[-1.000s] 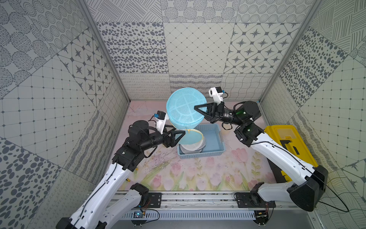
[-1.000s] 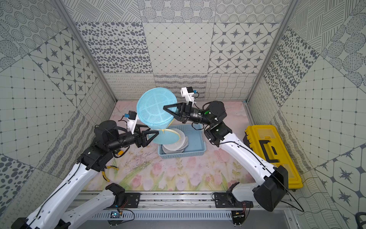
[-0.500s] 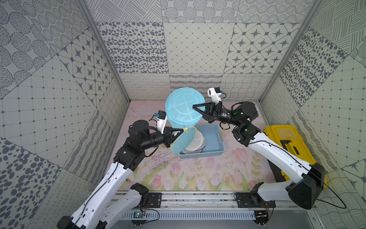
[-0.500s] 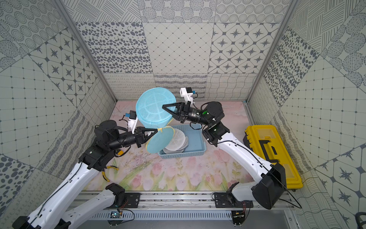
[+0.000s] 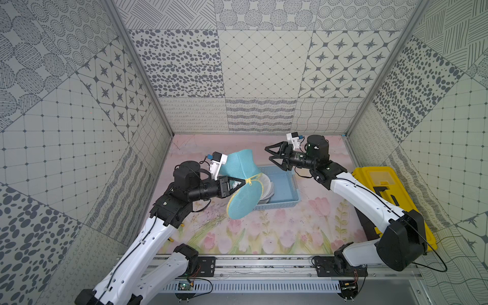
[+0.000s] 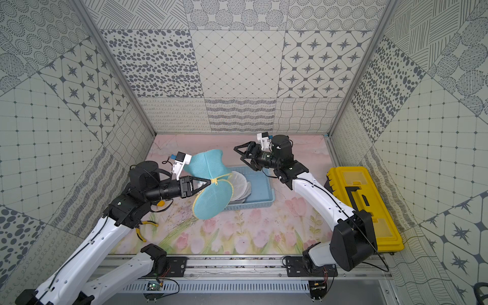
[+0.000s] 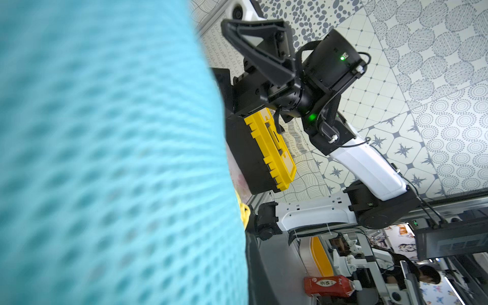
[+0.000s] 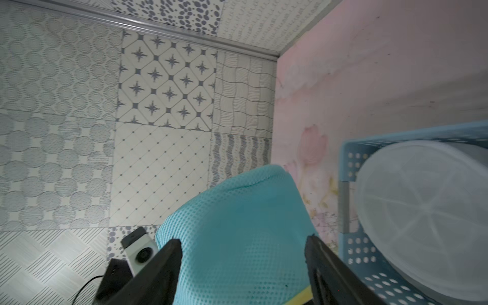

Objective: Turn the laundry bag inside out
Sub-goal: Turn over the laundry bag.

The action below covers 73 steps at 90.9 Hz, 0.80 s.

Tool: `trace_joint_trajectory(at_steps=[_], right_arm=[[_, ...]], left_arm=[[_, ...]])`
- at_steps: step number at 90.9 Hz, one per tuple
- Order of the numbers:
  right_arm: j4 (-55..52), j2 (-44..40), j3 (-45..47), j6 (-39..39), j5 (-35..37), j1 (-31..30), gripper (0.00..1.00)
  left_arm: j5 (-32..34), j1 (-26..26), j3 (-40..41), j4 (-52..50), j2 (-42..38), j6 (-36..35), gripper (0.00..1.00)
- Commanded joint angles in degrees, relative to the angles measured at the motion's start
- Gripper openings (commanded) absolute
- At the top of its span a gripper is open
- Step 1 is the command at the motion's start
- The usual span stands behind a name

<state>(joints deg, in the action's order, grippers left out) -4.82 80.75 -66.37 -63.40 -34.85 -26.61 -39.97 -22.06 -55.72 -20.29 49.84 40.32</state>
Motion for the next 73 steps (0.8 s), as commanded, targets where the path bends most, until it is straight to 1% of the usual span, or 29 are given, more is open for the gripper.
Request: trace_joint_trajectory(at_steps=[1, 7, 14, 17, 23, 33, 36, 41, 48, 63, 73], right_arm=[[-10.3, -3.68, 0.21, 13.77, 6.13, 0.81, 0.79], [-9.98, -6.81, 1.2, 17.18, 5.59, 0.75, 0.75], [-5.65, -10.22, 3.49, 21.01, 1.37, -0.23, 0.65], [-6.37, -11.33, 3.42, 23.27, 0.11, -1.41, 0.59], [-11.67, -12.77, 1.33, 29.0, 0.38, -4.74, 0.53], [-18.95, -14.63, -1.13, 36.66, 5.62, -11.31, 0.47], [-20.51, -14.99, -1.55, 38.59, 9.09, -13.53, 0.47], [-21.8, -15.34, -1.61, 40.6, 14.05, -17.41, 0.45], [-22.68, -15.01, -1.8, 42.27, 19.15, -21.03, 0.44], [-25.71, -12.18, -4.86, 45.71, 27.52, -26.76, 0.43], [-26.2, -10.5, -6.37, 46.86, 29.85, -29.04, 0.42]], left_arm=[[-3.53, 0.12, -0.75, -4.64, 0.91, 10.11, 0.0], [-3.16, 0.13, -1.03, -7.08, 2.24, 8.79, 0.0], [-4.11, 0.05, -0.44, -6.43, 3.3, 8.62, 0.0], [-5.41, 0.09, -0.09, -4.07, 3.48, 8.65, 0.0], [-5.34, 0.13, -0.48, -3.89, 3.66, 7.77, 0.0], [-5.11, 0.23, -1.56, -5.1, 4.73, 6.83, 0.0], [-5.12, 0.2, -1.62, -4.93, 4.91, 7.24, 0.0], [-5.14, 0.24, -1.56, -4.06, 5.18, 8.09, 0.0], [-4.62, 0.23, -1.75, -3.88, 5.62, 8.95, 0.0], [-3.9, 0.22, -3.53, -5.1, 6.66, 9.34, 0.0], [-3.8, 0.26, -3.75, -5.11, 6.87, 9.82, 0.0]])
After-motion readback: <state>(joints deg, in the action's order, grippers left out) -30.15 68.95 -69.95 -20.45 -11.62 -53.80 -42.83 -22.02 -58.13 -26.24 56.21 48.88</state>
